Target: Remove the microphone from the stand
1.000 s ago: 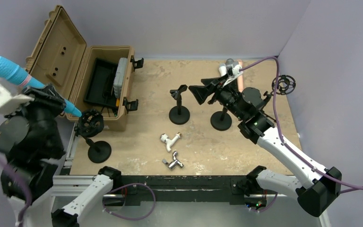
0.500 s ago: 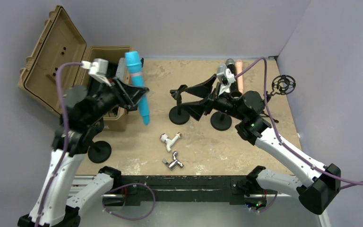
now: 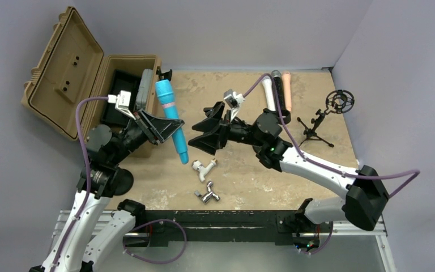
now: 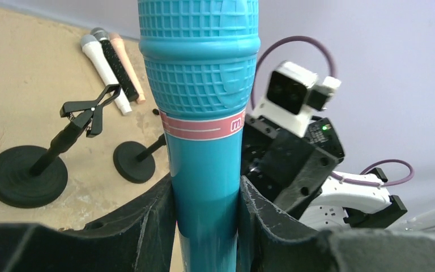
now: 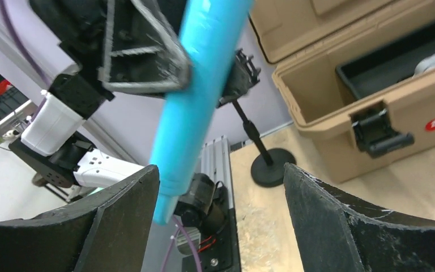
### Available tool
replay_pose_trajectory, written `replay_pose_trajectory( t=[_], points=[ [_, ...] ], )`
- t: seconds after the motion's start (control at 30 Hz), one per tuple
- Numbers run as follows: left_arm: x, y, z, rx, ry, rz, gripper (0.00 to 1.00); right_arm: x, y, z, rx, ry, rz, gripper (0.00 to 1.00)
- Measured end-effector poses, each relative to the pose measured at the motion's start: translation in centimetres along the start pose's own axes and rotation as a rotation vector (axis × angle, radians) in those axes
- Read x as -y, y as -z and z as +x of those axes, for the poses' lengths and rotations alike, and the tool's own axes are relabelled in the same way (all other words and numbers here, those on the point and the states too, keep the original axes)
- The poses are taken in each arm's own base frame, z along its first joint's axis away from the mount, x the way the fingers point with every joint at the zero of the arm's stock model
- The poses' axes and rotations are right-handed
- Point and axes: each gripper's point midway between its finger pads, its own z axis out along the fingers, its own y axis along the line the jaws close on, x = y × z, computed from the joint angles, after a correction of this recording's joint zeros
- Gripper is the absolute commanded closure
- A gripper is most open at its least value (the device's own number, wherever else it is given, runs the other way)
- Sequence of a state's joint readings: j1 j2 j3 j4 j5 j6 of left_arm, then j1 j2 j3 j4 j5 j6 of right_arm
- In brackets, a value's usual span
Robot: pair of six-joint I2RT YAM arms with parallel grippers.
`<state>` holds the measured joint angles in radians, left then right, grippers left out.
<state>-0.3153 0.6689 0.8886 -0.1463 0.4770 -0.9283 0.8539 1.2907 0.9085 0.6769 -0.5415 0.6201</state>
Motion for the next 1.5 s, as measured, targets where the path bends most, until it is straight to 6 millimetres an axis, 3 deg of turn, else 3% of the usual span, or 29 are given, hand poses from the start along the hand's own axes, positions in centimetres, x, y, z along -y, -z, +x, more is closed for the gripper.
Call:
replay_pose_trajectory(
  t=[0.17, 0.33, 0.47, 0.6, 0.77, 0.8, 0.83, 0.9, 0.93, 0.97, 1.03, 1.27, 1.4, 1.5],
  points=[
    [-0.4, 0.1, -0.2, 0.032, -0.004, -0.006, 1.0, 0.2, -1.4, 3.0, -0.054, -0.091, -0.005, 0.23],
    [-1.7, -0.6, 0.1, 0.023, -0.004, -0.043, 1.0, -1.3, -2.3, 3.5, -0.05, -0.116, -0.054, 0.23],
    [-2.4, -0.9, 0.2, 0.017, -0.01, -0.056, 1.0, -1.5, -2.7, 3.5, -0.041, -0.127, -0.057, 0.27],
    [-2.7, -1.0, 0.4, 0.015, -0.005, -0.057, 1.0, -1.2, -3.3, 3.4, -0.036, -0.141, -0.057, 0.43],
    [-2.3, -1.0, 0.3, 0.023, -0.011, -0.041, 0.98, -0.2, -4.5, 3.9, -0.043, -0.174, -0.045, 0.81],
    [-2.3, -1.0, 0.2, 0.025, -0.019, -0.036, 0.86, 0.0, -4.6, 4.0, -0.045, -0.188, -0.036, 0.88],
    [-2.1, -0.9, 0.1, 0.028, -0.032, -0.03, 0.65, 0.2, -4.6, 4.0, -0.046, -0.203, -0.027, 0.96],
    [-1.9, -0.7, 0.0, 0.031, -0.066, -0.021, 0.25, 0.3, -4.7, 3.8, -0.046, -0.218, -0.019, 1.0],
    [-1.8, -0.6, 0.0, 0.027, -0.071, -0.024, 0.12, 0.2, -4.8, 3.7, -0.042, -0.203, -0.019, 1.0],
    [-1.5, -0.4, 0.0, 0.01, -0.081, -0.027, 0.06, 0.3, -5.0, 3.5, -0.038, -0.192, -0.014, 1.0],
    [-0.8, 0.0, 0.0, -0.026, -0.095, -0.042, 0.0, 0.4, -5.2, 3.0, -0.025, -0.166, 0.003, 1.0],
    [1.1, 3.1, -1.8, -0.008, -0.232, -0.121, 0.0, 2.3, -4.2, -0.1, 0.035, -0.061, 0.168, 1.0],
    [1.2, 6.4, -2.7, 0.073, -0.323, -0.201, 0.0, 5.3, -3.0, -5.2, 0.108, 0.057, 0.342, 1.0],
    [1.5, 9.0, -3.3, 0.143, -0.39, -0.244, 0.0, 8.8, -0.8, -10.0, 0.183, 0.163, 0.526, 1.0]
  ],
)
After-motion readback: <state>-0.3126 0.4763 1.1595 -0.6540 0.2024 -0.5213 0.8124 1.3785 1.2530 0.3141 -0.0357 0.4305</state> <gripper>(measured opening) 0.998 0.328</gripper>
